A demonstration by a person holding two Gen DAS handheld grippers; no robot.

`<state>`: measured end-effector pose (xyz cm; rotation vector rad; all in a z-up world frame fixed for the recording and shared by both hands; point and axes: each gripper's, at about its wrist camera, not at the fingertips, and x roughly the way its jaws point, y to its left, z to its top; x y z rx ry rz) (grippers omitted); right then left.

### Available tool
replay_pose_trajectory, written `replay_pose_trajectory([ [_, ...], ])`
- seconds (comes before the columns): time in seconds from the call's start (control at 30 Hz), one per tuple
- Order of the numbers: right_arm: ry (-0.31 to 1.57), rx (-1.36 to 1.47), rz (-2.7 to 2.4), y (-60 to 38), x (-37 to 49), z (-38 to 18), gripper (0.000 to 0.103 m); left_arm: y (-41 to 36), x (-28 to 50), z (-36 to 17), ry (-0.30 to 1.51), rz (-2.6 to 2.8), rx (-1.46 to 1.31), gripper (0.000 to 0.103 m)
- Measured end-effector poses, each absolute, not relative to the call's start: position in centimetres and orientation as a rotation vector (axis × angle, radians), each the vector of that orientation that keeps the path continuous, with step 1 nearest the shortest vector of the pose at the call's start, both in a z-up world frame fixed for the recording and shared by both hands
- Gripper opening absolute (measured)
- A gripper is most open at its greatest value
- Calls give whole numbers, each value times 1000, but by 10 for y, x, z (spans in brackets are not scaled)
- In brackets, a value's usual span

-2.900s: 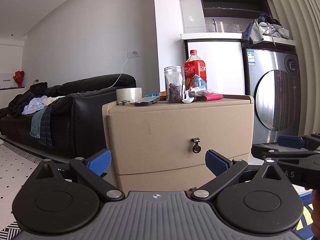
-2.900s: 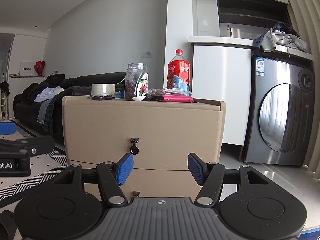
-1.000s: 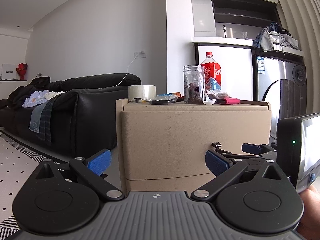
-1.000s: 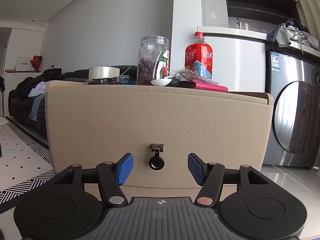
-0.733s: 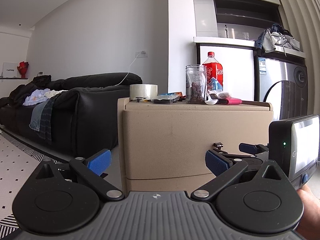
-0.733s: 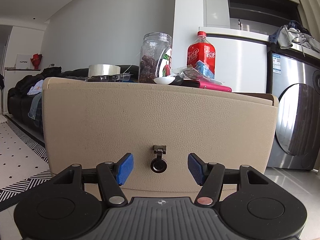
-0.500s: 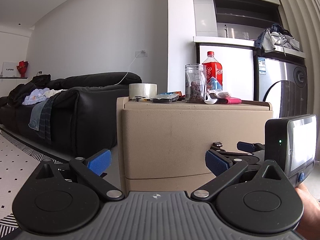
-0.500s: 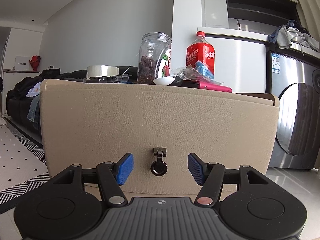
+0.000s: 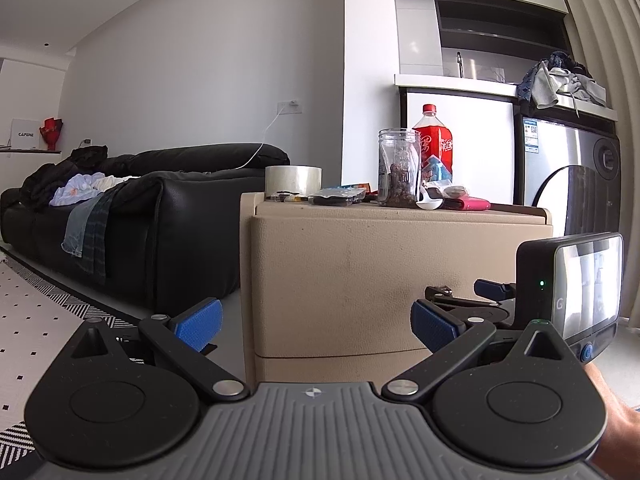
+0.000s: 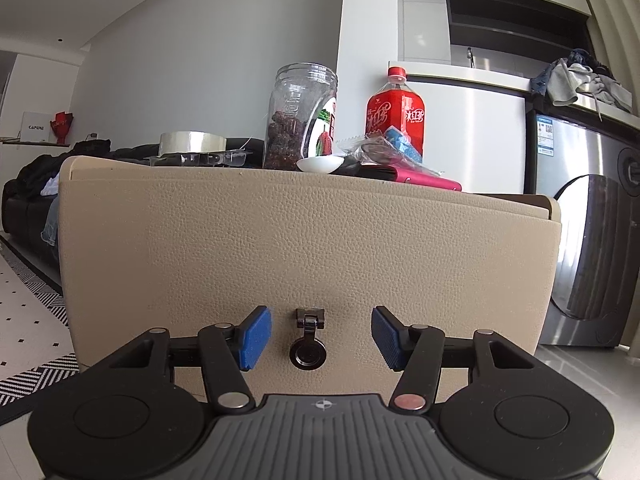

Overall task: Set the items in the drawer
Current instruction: 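Bring the right tool to the drawer handle and close on it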

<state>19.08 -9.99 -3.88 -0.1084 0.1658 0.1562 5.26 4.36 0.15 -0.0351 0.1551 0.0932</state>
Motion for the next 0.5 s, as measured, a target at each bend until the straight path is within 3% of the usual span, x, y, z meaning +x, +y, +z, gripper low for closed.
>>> replay_pose_trajectory([
  [0.5, 168, -105, 146, -93, 202, -42, 34, 47, 55, 0, 156, 103, -41, 103],
])
